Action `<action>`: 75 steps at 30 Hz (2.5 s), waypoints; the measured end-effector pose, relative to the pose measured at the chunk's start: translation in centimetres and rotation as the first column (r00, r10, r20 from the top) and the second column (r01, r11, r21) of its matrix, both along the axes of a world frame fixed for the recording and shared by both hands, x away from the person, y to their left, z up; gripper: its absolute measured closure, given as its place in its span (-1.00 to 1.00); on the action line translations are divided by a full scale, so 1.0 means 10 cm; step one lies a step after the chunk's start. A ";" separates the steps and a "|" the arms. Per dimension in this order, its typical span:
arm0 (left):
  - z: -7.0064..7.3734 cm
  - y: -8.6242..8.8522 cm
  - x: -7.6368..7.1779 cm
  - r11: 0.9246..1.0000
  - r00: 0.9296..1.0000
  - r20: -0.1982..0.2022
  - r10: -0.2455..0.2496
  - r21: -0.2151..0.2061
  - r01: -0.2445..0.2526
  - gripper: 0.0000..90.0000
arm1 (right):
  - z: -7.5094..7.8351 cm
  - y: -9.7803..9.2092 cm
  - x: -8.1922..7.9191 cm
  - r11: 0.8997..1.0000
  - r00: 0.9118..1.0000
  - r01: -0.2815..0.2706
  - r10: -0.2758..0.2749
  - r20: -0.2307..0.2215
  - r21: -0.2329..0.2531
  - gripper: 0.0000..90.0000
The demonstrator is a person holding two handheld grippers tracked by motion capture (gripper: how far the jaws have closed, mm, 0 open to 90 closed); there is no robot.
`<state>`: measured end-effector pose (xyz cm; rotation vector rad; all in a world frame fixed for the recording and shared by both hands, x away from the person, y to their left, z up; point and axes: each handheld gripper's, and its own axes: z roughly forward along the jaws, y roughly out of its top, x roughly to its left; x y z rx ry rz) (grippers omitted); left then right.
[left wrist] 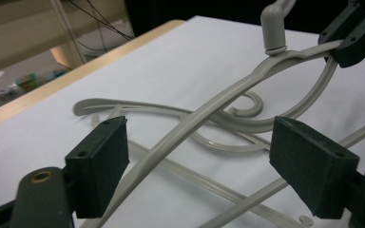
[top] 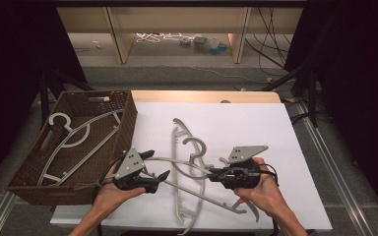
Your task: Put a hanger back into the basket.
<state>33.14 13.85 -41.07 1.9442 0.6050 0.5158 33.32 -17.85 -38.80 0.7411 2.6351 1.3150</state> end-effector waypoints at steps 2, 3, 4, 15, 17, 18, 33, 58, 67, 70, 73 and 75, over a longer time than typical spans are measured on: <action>0.04 -0.07 0.05 1.000 1.000 -0.003 -0.019 0.008 0.019 -0.53 | 0.00 0.01 -0.02 1.000 1.000 -0.005 0.005 0.005 -0.005 0.79; 0.06 -0.11 0.08 0.999 0.999 -0.017 -0.042 0.024 0.043 -0.49 | 0.00 0.01 -0.04 1.000 1.000 -0.006 0.006 0.008 -0.005 0.79; 0.08 -0.16 0.09 0.997 0.998 -0.022 -0.062 0.040 0.063 -0.49 | 0.00 0.01 -0.05 1.000 1.000 -0.019 0.019 0.009 -0.006 0.79; 0.10 -0.36 0.11 0.964 0.978 -0.066 -0.198 0.167 0.206 -0.09 | 0.05 0.04 -0.12 0.998 0.998 -0.059 0.059 0.015 -0.004 0.79; 0.10 -0.36 0.12 0.960 0.974 -0.066 -0.216 0.169 0.225 0.03 | 0.04 0.05 -0.12 0.998 0.998 -0.060 0.060 0.013 -0.005 0.79; 0.09 -0.36 0.12 0.959 0.975 -0.057 -0.216 0.177 0.223 0.12 | 0.04 0.06 -0.12 0.998 0.998 -0.066 0.066 0.013 -0.004 0.79; 0.19 -0.40 0.01 0.859 0.921 -0.028 -0.389 0.350 0.374 0.76 | 0.06 0.00 -0.08 0.993 0.991 -0.121 0.121 0.059 -0.014 0.68; 0.33 0.12 0.12 0.977 0.987 -0.104 -0.119 0.163 0.135 0.82 | 0.04 -0.38 -0.13 0.927 0.919 0.324 -0.356 0.168 0.191 -0.53; 0.37 0.27 0.09 0.993 0.993 -0.107 -0.058 0.098 0.068 0.82 | -0.06 -0.44 -0.20 0.894 0.896 0.357 -0.410 0.170 0.271 -0.60; 0.41 0.33 0.07 0.995 0.993 -0.110 -0.041 0.087 0.051 0.82 | -0.07 -0.47 -0.22 0.888 0.889 0.365 -0.422 0.180 0.279 -0.62; 0.47 0.37 0.06 0.997 0.994 -0.101 -0.030 0.070 0.038 0.82 | -0.11 -0.47 -0.23 0.885 0.889 0.365 -0.424 0.175 0.289 -0.62; 0.51 0.37 0.03 0.997 0.995 -0.096 -0.023 0.066 0.030 0.82 | -0.12 -0.47 -0.24 0.885 0.886 0.376 -0.430 0.173 0.275 -0.62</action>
